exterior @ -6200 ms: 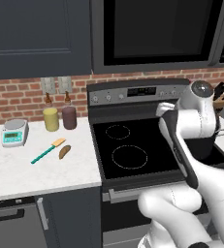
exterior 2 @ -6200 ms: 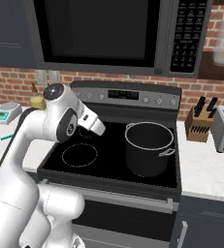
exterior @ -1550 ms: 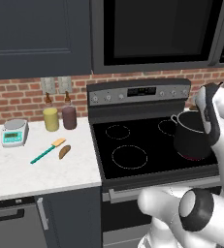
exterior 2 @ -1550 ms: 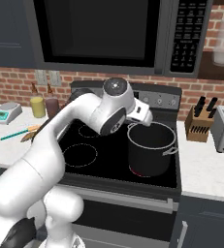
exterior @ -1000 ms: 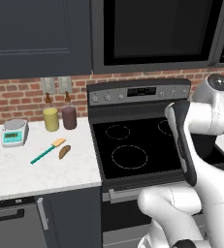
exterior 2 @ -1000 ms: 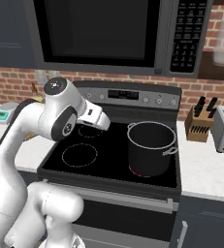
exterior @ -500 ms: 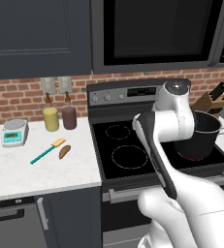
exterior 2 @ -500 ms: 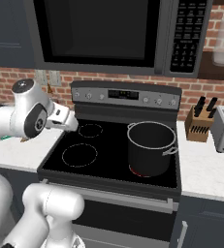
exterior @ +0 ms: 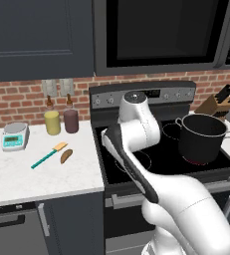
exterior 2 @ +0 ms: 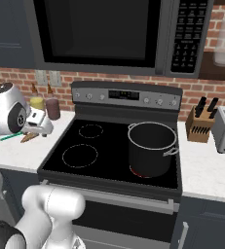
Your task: Put the bell pepper and sweet potato in the pot. Retrieve the spatula and lightly stir the vegetables in the pot.
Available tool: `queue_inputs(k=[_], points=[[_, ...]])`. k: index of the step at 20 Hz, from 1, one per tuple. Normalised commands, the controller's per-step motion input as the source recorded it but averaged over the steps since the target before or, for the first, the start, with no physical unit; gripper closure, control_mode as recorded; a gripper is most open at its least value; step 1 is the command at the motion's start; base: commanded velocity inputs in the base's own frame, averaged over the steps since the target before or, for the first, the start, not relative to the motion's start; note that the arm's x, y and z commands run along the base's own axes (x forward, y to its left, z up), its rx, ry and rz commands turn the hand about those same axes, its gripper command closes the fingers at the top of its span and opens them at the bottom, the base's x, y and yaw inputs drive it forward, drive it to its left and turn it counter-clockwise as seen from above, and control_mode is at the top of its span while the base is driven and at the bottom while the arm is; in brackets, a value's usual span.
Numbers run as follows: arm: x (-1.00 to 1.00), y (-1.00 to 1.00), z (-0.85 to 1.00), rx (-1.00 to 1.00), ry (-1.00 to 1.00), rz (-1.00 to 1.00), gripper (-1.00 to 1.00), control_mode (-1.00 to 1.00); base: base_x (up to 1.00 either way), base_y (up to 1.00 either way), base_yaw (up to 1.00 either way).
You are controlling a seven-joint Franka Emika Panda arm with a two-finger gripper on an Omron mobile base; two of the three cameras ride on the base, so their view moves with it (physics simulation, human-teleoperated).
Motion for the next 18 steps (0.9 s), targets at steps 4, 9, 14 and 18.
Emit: queue_inputs(k=[4, 9, 14, 18], points=[[0.3, 1.0, -0.4, 0.0, 0.09, 0.0, -1.0, -1.0, 0.0, 0.0, 0.0], [0.56, 1.0, -0.36, 0.0, 0.06, 0.0, -1.0, -1.0, 0.0, 0.0, 0.0], [0.79, 0.81, -0.34, 0.0, 0.05, 0.0, -1.0, -1.0, 0.0, 0.0, 0.0], [0.77, 0.55, -0.4, 0.0, 0.04, -0.02, -1.0, -1.0, 0.0, 0.0, 0.0]])
